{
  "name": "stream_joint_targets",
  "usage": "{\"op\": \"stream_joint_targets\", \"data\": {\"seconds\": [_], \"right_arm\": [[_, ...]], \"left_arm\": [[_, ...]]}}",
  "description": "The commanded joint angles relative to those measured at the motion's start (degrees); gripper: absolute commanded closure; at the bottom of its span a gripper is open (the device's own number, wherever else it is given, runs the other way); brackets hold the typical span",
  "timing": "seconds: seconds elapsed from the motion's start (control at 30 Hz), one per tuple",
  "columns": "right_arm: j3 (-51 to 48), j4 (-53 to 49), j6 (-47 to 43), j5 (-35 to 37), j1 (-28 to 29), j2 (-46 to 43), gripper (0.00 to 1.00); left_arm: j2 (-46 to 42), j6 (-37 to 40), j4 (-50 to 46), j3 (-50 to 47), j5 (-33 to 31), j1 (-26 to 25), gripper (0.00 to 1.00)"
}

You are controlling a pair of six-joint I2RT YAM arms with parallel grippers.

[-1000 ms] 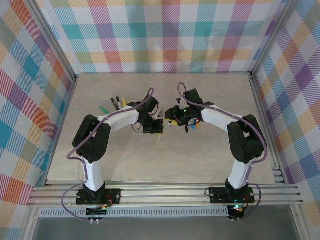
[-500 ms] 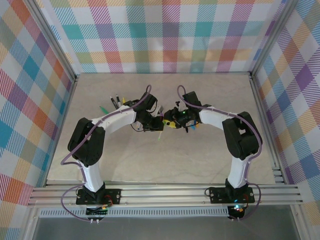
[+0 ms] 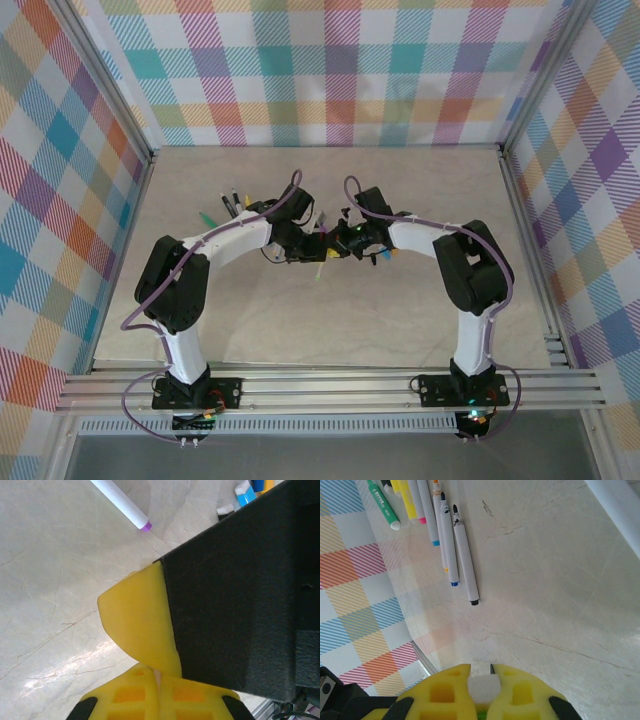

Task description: Open the pen caps

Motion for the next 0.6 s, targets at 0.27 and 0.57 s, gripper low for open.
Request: {"op": "stream_joint_targets", "data": {"seconds": [0.27,0.57], "right_arm": [[1.28,2.74,1.58,-1.03,0.76,-0.88,1.00],[2.34,1.55,1.05,-0.55,0.73,-0.95,1.00]], "left_arm": [[-1.27,-0.59,1.53,-2.58,0.74,-0.69,0.79],[-0.53,-1.37,1.95,-2.65,2.54,-1.08,1.00]]}}
